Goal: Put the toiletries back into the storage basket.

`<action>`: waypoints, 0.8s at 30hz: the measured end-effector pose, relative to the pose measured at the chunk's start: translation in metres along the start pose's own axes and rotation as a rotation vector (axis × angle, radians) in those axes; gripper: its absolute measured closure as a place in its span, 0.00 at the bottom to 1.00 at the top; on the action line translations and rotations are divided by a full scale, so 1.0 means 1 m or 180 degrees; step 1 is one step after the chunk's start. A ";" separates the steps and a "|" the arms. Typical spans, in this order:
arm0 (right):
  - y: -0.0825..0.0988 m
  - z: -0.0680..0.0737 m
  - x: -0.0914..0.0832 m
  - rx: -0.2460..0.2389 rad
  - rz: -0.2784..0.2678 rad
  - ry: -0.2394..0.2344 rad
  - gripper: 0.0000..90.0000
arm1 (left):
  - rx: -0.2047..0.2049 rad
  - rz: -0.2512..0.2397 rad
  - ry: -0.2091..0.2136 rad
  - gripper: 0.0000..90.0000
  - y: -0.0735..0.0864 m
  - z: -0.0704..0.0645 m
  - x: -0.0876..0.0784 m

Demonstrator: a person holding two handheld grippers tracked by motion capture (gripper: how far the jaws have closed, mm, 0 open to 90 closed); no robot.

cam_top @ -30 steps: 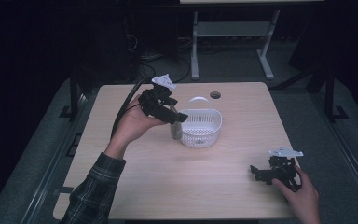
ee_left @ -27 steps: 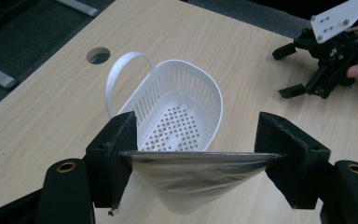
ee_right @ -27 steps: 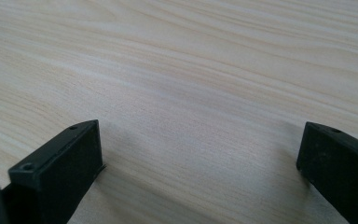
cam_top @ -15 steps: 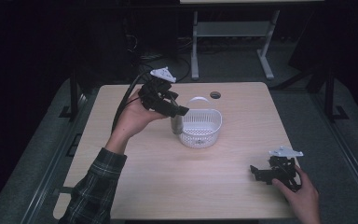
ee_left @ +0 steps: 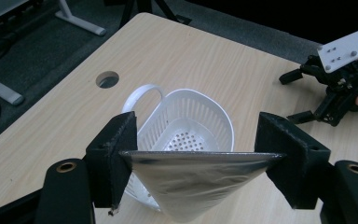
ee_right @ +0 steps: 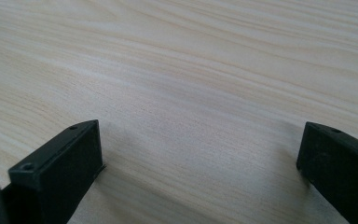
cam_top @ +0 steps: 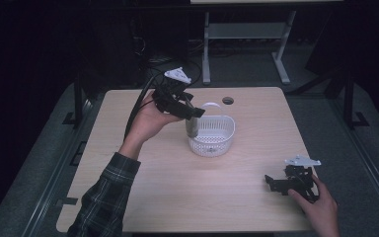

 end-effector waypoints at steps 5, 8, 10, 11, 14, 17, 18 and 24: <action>0.000 0.000 0.000 0.0001 0.0000 0.0000 0.00 | 0.0006 -0.0019 -0.0026 0.33 -0.002 0.003 0.005; 0.000 0.000 0.000 -0.0001 0.0004 -0.0001 0.00 | 0.0020 -0.0035 -0.0033 0.33 -0.004 0.004 0.009; 0.000 0.000 0.000 -0.0002 0.0002 -0.0002 0.00 | 0.0049 -0.0022 -0.0042 0.33 -0.004 0.004 0.012; 0.000 0.000 0.000 0.0000 0.0002 -0.0002 0.00 | 0.0051 -0.0020 -0.0044 0.33 -0.005 0.003 0.013; 0.000 0.000 0.000 -0.0001 0.0002 -0.0002 0.00 | 0.0064 -0.0015 -0.0041 0.33 -0.006 0.003 0.017; 0.000 0.000 0.000 -0.0001 0.0002 -0.0002 0.00 | 0.0054 -0.0025 -0.0038 0.33 -0.007 0.003 0.021; 0.000 0.000 0.000 0.0000 0.0002 -0.0002 0.00 | 0.0065 -0.0010 -0.0041 0.33 -0.007 0.002 0.023; 0.000 0.000 0.000 -0.0001 0.0001 -0.0002 0.00 | 0.0045 -0.0009 -0.0049 0.33 -0.005 0.003 0.034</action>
Point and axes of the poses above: each handheld gripper's, and its own axes: x roughly forward along the jaws, y roughly out of its underside, z roughly to its left, the point moved 9 cm from there along x, roughly forward along the jaws, and after that the axes turned 15 degrees about z, right-handed, at the moved point
